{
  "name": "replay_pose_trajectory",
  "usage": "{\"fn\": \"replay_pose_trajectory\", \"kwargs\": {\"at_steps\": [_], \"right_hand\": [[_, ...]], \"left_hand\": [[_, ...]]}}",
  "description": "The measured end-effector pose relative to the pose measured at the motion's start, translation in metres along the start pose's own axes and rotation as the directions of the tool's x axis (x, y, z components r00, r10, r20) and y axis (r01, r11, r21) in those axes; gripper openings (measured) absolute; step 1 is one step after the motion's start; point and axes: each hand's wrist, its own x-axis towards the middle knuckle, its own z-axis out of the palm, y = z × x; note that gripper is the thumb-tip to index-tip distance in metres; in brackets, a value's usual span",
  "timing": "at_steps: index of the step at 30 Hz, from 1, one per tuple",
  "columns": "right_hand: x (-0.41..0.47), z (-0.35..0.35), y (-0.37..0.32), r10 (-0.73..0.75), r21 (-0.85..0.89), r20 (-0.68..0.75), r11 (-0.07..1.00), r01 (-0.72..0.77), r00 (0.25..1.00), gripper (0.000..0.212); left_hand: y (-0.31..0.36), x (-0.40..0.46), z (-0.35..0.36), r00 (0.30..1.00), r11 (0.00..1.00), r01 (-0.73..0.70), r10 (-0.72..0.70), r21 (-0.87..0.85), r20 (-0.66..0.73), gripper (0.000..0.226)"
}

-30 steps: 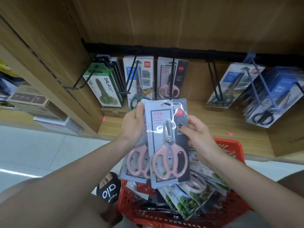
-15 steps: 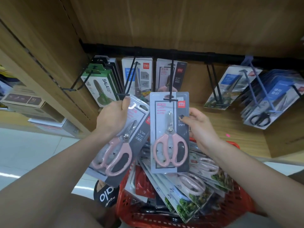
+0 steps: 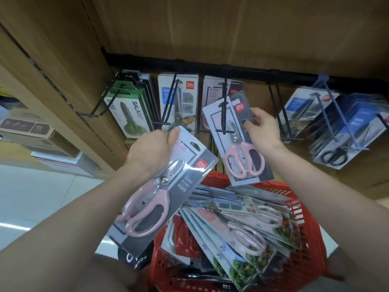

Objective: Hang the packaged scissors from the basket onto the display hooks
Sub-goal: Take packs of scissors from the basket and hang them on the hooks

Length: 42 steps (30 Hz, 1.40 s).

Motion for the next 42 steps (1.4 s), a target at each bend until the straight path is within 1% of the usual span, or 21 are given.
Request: {"fn": "replay_pose_trajectory", "kwargs": {"at_steps": [3, 5, 8, 12, 16, 21, 22, 23, 25, 26, 28, 29, 31, 32, 33, 34, 37, 40, 42], "right_hand": [[0.014, 0.013, 0.001, -0.032, -0.055, -0.086, 0.998, 0.027, 0.996, 0.024], [0.023, 0.023, 0.003, -0.027, -0.054, -0.133, 0.998, 0.020, 0.991, 0.023], [0.038, 0.037, 0.008, 0.063, -0.017, -0.138, 0.998, -0.066, 0.988, 0.019], [0.060, 0.050, 0.010, 0.181, 0.004, -0.115, 0.983, -0.182, 0.977, 0.022], [0.077, 0.064, 0.003, 0.269, -0.036, -0.094, 0.961, -0.273, 0.959, 0.033], [0.066, 0.065, -0.006, 0.320, -0.113, -0.083, 0.938, -0.328, 0.944, 0.052], [0.057, 0.062, -0.007, 0.323, -0.115, -0.050, 0.938, -0.326, 0.945, 0.052], [0.046, 0.058, -0.007, 0.324, -0.086, 0.003, 0.943, -0.323, 0.946, 0.048], [0.020, 0.047, -0.004, 0.329, 0.052, 0.150, 0.939, -0.340, 0.932, 0.033], [0.005, 0.040, -0.001, 0.338, 0.137, 0.229, 0.917, -0.374, 0.913, 0.032], [-0.026, 0.026, 0.003, 0.378, 0.283, 0.344, 0.831, -0.479, 0.860, 0.041], [-0.040, 0.019, 0.004, 0.402, 0.318, 0.366, 0.794, -0.519, 0.839, 0.046], [-0.060, 0.010, 0.006, 0.425, 0.374, 0.379, 0.743, -0.556, 0.822, 0.058], [-0.068, 0.008, 0.006, 0.409, 0.400, 0.386, 0.733, -0.550, 0.826, 0.060], [-0.076, 0.006, 0.004, 0.380, 0.416, 0.391, 0.739, -0.529, 0.838, 0.057], [-0.082, 0.006, 0.003, 0.342, 0.415, 0.385, 0.766, -0.491, 0.857, 0.050], [-0.092, 0.010, 0.004, 0.229, 0.338, 0.323, 0.879, -0.337, 0.918, 0.022], [-0.095, 0.018, 0.002, 0.196, 0.325, 0.300, 0.899, -0.293, 0.934, 0.010], [-0.098, 0.022, 0.002, 0.170, 0.338, 0.304, 0.901, -0.273, 0.938, 0.008]], "left_hand": [[0.008, -0.001, 0.008, 1.000, 1.000, -0.003, 0.003, -0.027, -0.006, 0.062], [0.011, 0.000, 0.012, 1.000, 0.999, 0.011, -0.010, -0.050, 0.016, 0.062], [0.016, 0.002, 0.014, 0.999, 0.993, 0.031, -0.027, -0.116, 0.036, 0.063], [0.026, 0.007, 0.011, 0.997, 0.971, 0.069, -0.063, -0.228, 0.035, 0.063], [0.034, 0.012, 0.011, 0.995, 0.943, 0.102, -0.101, -0.316, 0.020, 0.063], [0.043, 0.010, 0.023, 0.981, 0.883, 0.192, -0.174, -0.428, 0.082, 0.064], [0.044, 0.009, 0.024, 0.977, 0.869, 0.214, -0.192, -0.446, 0.094, 0.064], [0.046, 0.009, 0.025, 0.972, 0.853, 0.235, -0.211, -0.466, 0.104, 0.064], [0.049, 0.009, 0.024, 0.961, 0.810, 0.274, -0.246, -0.519, 0.123, 0.064], [0.050, 0.009, 0.024, 0.957, 0.787, 0.289, -0.260, -0.545, 0.131, 0.064], [0.052, 0.009, 0.023, 0.947, 0.744, 0.318, -0.283, -0.588, 0.154, 0.066], [0.053, 0.010, 0.023, 0.942, 0.728, 0.333, -0.291, -0.600, 0.169, 0.068], [0.055, 0.011, 0.025, 0.932, 0.709, 0.359, -0.309, -0.607, 0.191, 0.068], [0.056, 0.011, 0.026, 0.928, 0.704, 0.368, -0.317, -0.607, 0.195, 0.067], [0.057, 0.011, 0.026, 0.924, 0.700, 0.377, -0.325, -0.607, 0.199, 0.066], [0.057, 0.011, 0.027, 0.921, 0.695, 0.385, -0.333, -0.607, 0.203, 0.065], [0.054, 0.008, 0.027, 0.914, 0.678, 0.398, -0.348, -0.618, 0.207, 0.065], [0.050, 0.003, 0.029, 0.918, 0.677, 0.387, -0.344, -0.625, 0.196, 0.065], [0.048, -0.001, 0.029, 0.918, 0.664, 0.385, -0.346, -0.642, 0.193, 0.062]]}}
